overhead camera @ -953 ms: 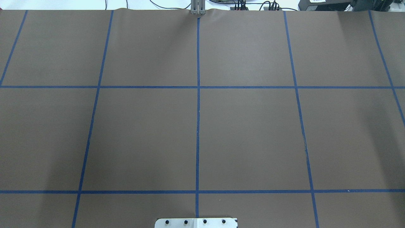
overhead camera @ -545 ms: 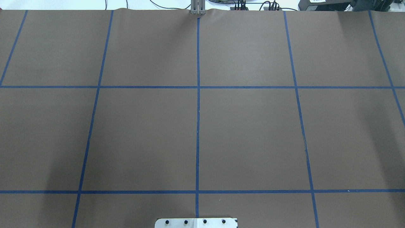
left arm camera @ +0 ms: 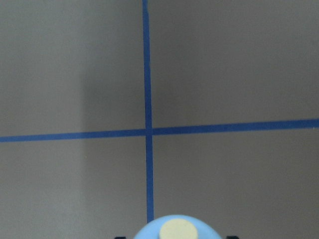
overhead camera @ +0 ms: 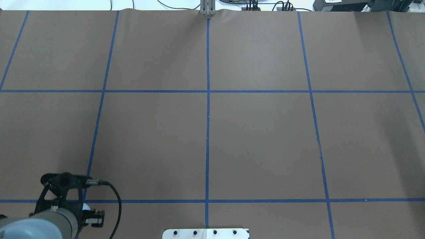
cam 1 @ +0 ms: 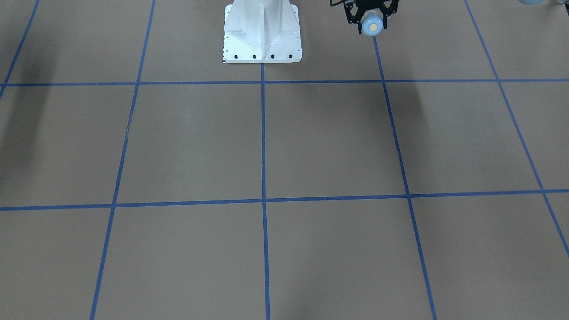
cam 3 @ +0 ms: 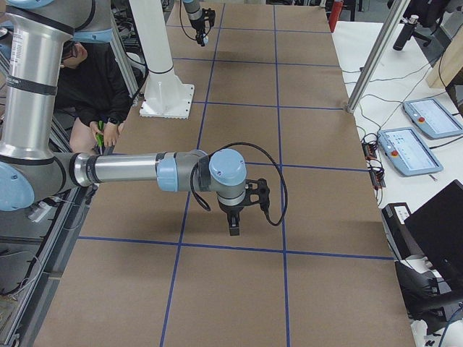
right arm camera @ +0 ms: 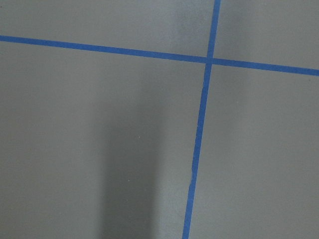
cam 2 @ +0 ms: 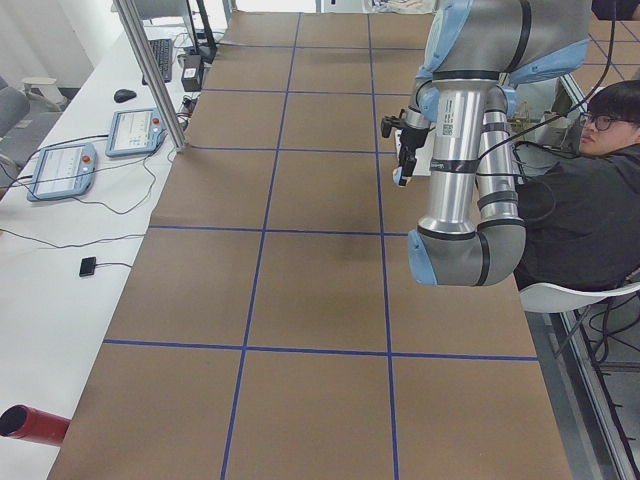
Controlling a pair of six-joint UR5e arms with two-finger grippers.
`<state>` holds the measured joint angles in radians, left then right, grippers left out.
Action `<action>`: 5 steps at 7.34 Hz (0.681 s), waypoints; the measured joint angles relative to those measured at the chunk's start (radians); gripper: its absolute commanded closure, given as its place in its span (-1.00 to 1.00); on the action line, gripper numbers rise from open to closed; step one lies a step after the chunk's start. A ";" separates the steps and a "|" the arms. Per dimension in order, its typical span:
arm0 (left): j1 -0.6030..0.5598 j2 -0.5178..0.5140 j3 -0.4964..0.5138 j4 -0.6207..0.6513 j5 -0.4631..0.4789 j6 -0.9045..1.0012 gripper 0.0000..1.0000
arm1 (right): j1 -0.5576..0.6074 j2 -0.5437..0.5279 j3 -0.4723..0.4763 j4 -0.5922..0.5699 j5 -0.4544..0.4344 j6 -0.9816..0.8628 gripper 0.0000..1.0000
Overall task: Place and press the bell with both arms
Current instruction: 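Carry the bell with the left gripper toward the table centre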
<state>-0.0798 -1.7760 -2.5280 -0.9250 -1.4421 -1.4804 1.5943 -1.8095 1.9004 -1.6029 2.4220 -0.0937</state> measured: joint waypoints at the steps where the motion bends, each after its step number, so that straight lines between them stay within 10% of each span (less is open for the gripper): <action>1: -0.071 -0.042 0.026 -0.007 0.000 0.053 1.00 | 0.000 0.000 -0.001 0.000 -0.002 0.001 -1.00; 5: -0.252 -0.225 0.231 -0.227 0.116 0.210 1.00 | 0.001 0.005 -0.002 0.002 -0.005 -0.002 -1.00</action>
<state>-0.3316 -2.0005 -2.2971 -1.1518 -1.3265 -1.2702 1.5950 -1.8050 1.8987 -1.6009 2.4168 -0.0957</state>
